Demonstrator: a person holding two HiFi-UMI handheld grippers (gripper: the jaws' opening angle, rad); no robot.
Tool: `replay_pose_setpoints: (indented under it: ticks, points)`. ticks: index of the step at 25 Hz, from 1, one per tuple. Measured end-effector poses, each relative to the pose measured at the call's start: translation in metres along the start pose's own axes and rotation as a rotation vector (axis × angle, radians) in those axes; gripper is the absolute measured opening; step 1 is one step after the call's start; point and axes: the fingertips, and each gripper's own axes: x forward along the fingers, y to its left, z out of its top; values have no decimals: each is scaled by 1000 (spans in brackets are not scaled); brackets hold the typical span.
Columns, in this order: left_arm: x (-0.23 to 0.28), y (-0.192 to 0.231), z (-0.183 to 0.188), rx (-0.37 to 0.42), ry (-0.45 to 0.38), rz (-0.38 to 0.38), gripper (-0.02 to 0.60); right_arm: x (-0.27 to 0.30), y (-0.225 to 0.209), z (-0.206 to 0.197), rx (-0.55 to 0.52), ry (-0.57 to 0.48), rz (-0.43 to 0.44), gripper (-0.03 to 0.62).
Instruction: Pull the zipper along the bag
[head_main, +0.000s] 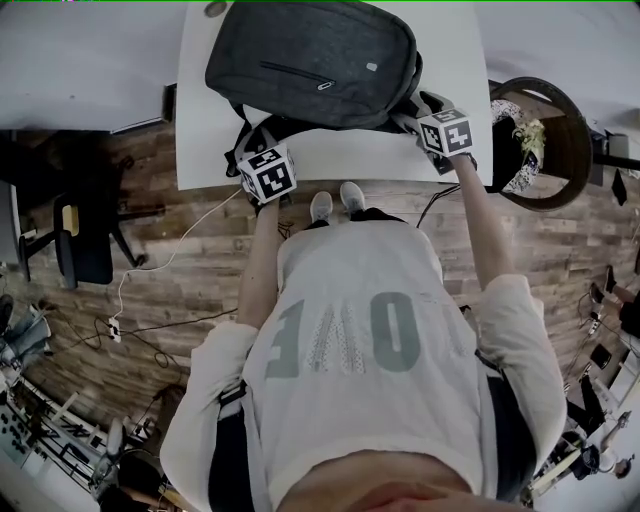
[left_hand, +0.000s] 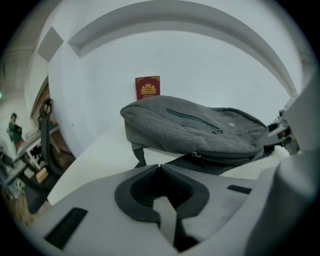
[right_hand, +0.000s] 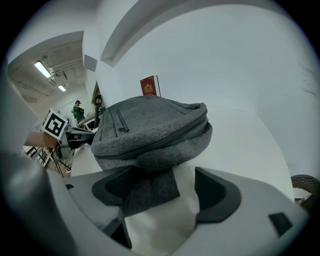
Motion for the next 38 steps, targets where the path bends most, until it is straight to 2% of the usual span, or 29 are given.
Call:
replay_pose_setpoints:
  ticks: [1, 3, 7, 13, 14, 15, 16, 20, 21, 25, 28, 33, 37, 38]
  points:
    - [-2, -1, 2, 36, -9, -19, 28, -1, 0, 0, -1, -1, 0, 376]
    - [-4, -13, 6, 101, -40, -105, 32, -2, -1, 0, -2, -4, -1, 376]
    - [0, -42, 17, 167, -79, -287, 36, 0, 0, 1, -4, -7, -1, 376]
    - [2, -53, 15, 117, -19, -506, 56, -1, 0, -1, 2, -11, -8, 376]
    - [0, -57, 14, 122, -8, -553, 91, -1, 0, -1, 1, -11, -8, 375]
    - [-2, -61, 12, 133, 0, -595, 155, -1, 0, 0, 1, -10, -8, 376]
    - [-3, -64, 12, 140, 3, -621, 186, -1, 0, 0, 0, -9, -8, 375]
    - [0, -61, 18, 89, -11, -607, 186, -2, 0, 1, 1, -11, -8, 376]
    - [1, -62, 18, 97, -7, -609, 186, -2, 0, 0, 2, -11, -8, 375]
    - [-2, -72, 10, 220, 26, -662, 186, -1, 0, 0, 5, -13, -13, 374]
    - [-1, -73, 9, 235, 38, -677, 186, -1, 0, 0, 5, -15, -16, 374]
    - [5, -76, 10, 291, 55, -650, 186, -2, 0, 0, 4, -21, -22, 374]
    - [-15, -82, 8, 356, 15, -694, 186, -3, 0, 1, 2, -22, -22, 374]
    - [-22, -87, 6, 381, 6, -724, 148, -3, 0, 1, 2, -22, -22, 374]
